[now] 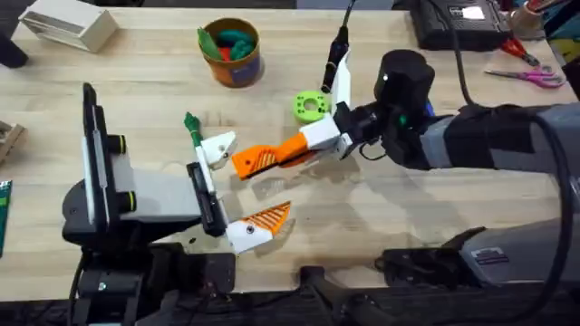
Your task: Pick up the gripper from the table and insert it into the empty holder that is missing its gripper. Then pick up a screw, insert it into the mounting hole, and use the screwdriver to tighten it. Finally, clean up the table by picking up the vegetable and placing it into the bucket.
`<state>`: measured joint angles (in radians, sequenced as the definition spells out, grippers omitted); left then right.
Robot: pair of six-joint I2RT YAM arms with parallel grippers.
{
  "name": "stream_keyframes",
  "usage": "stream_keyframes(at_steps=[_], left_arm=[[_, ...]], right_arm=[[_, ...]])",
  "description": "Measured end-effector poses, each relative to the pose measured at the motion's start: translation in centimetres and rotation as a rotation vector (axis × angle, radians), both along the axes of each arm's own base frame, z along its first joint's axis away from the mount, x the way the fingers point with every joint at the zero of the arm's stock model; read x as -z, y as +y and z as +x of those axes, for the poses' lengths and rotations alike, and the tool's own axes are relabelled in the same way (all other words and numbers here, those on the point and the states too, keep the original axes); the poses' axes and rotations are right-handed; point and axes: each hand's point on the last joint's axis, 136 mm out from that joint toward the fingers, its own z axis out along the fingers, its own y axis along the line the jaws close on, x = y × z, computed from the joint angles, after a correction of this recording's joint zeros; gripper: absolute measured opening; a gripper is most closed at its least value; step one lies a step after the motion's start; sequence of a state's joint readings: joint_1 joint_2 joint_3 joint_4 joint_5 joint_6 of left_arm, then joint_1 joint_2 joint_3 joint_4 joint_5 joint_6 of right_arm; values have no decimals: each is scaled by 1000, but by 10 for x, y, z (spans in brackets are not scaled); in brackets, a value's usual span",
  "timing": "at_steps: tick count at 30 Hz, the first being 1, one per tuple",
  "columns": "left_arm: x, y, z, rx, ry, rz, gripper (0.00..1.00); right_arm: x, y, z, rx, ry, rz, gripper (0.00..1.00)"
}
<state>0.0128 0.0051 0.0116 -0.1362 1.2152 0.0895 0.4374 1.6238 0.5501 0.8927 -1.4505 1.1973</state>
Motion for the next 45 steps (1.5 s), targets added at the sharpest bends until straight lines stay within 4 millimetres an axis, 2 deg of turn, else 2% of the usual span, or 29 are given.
stream_keyframes(at_steps=[15,45], left_arm=[[0,0,0,0,0,0,985],[0,0,1,-6,0,0,985]], right_arm=[[2,6,9,55,-17,-11,19],[1,19,13,105,-34,-22,18]])
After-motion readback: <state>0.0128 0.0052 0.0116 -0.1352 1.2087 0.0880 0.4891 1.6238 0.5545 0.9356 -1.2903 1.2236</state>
